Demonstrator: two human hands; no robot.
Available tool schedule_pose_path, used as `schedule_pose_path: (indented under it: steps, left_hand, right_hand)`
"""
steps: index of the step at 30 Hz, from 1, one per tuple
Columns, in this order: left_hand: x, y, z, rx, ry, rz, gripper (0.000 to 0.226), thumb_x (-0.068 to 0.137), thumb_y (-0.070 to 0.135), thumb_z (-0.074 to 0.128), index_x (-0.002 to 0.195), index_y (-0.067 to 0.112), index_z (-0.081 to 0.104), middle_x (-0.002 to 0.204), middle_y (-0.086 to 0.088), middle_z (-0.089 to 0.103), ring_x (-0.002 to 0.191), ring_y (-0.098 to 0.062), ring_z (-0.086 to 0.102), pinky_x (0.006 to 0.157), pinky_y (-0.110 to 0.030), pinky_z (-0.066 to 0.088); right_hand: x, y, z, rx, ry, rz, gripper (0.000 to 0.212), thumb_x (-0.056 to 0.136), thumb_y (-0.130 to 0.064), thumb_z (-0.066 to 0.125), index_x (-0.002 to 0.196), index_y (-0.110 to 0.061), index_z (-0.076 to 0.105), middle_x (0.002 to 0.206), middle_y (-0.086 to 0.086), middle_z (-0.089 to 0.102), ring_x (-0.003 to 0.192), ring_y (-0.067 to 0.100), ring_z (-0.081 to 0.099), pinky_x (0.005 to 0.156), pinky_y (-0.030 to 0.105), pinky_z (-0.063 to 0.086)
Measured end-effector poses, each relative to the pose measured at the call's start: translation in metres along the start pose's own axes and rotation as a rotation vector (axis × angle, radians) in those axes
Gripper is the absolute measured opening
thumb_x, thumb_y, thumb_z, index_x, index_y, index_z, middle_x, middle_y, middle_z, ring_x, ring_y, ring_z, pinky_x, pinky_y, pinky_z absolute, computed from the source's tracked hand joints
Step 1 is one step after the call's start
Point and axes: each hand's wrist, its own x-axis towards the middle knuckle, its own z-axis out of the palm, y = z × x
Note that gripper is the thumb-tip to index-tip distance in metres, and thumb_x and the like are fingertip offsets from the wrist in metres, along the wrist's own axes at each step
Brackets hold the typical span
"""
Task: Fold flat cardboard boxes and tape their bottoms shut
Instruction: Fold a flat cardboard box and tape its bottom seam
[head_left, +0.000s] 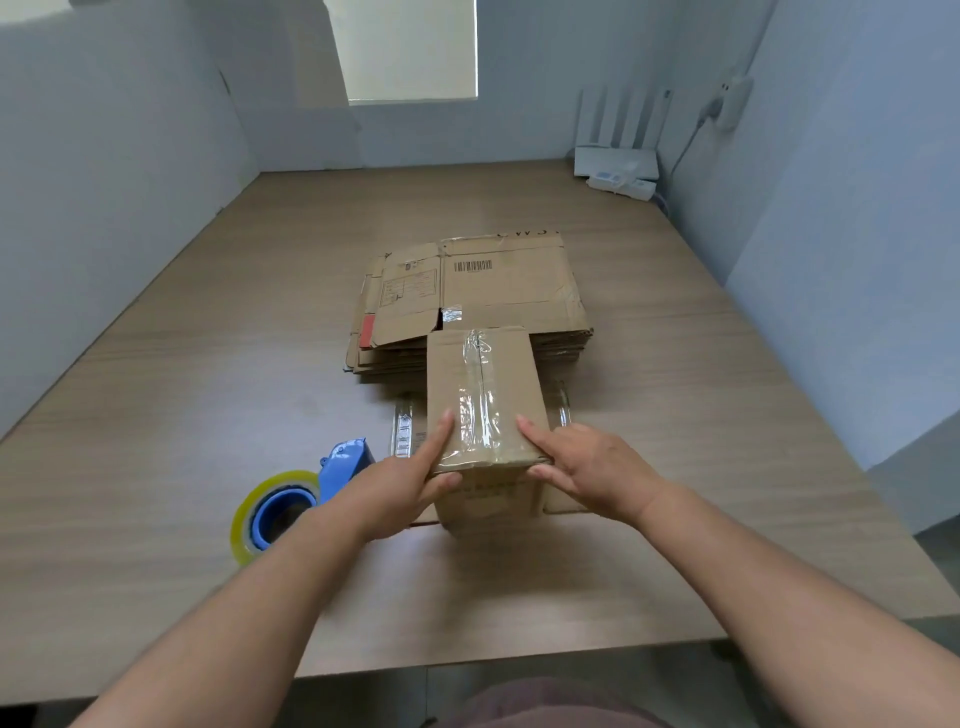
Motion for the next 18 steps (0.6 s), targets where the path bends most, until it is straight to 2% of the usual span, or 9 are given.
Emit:
schedule_pose_path:
  steps: [2, 5, 9, 14, 18]
  left_hand:
    - [-0.003, -0.003, 0.004, -0.116, 0.007, 0.02, 0.073, 0.098, 0.053, 0.034, 0.138, 0.052, -0.026, 0.102, 0.003, 0.055, 0.073, 0.001, 0.053, 0.07, -0.017, 0.038]
    - [-0.009, 0.0, 0.018, -0.283, 0.127, -0.029, 0.074, 0.097, 0.05, 0.04, 0.134, 0.056, -0.024, 0.122, 0.0, 0.059, 0.085, -0.005, 0.057, 0.078, -0.021, 0.041]
    - [-0.014, 0.005, 0.029, -0.329, 0.253, -0.102, 0.071, 0.097, 0.049, 0.041, 0.131, 0.059, -0.02, 0.125, -0.005, 0.059, 0.09, -0.012, 0.059, 0.08, -0.026, 0.045]
    - [-0.012, 0.004, 0.022, -0.284, 0.218, -0.113, 0.073, 0.098, 0.046, 0.04, 0.142, 0.048, -0.017, 0.125, -0.004, 0.06, 0.08, -0.002, 0.056, 0.075, -0.02, 0.046]
    - [-0.013, 0.006, 0.022, -0.259, 0.25, -0.155, 0.074, 0.097, 0.048, 0.043, 0.147, 0.046, -0.012, 0.121, -0.001, 0.064, 0.082, -0.005, 0.059, 0.075, -0.022, 0.047]
  right_hand:
    - [-0.005, 0.002, 0.0, 0.085, -0.019, 0.001, 0.059, 0.1, -0.043, 0.035, 0.152, -0.03, 0.009, 0.113, 0.004, 0.057, 0.105, 0.021, 0.047, 0.089, 0.034, 0.043]
    - [-0.011, 0.003, -0.001, 0.184, -0.062, -0.006, 0.057, 0.101, -0.036, 0.037, 0.151, -0.033, 0.009, 0.117, 0.005, 0.057, 0.109, 0.024, 0.048, 0.093, 0.034, 0.041]
    - [-0.01, 0.007, -0.01, 0.225, -0.125, 0.03, 0.063, 0.095, -0.019, 0.042, 0.149, -0.041, 0.018, 0.139, -0.001, 0.051, 0.123, 0.022, 0.047, 0.099, 0.028, 0.038]
    - [0.0, -0.004, -0.019, 0.055, -0.054, 0.023, 0.057, 0.095, -0.038, 0.051, 0.148, -0.035, 0.028, 0.128, 0.002, 0.059, 0.115, 0.024, 0.053, 0.088, 0.032, 0.042]
    - [-0.001, -0.014, -0.012, -0.076, 0.088, 0.017, 0.048, 0.093, -0.042, 0.049, 0.138, -0.029, 0.04, 0.115, 0.0, 0.063, 0.107, 0.024, 0.055, 0.077, 0.035, 0.046]
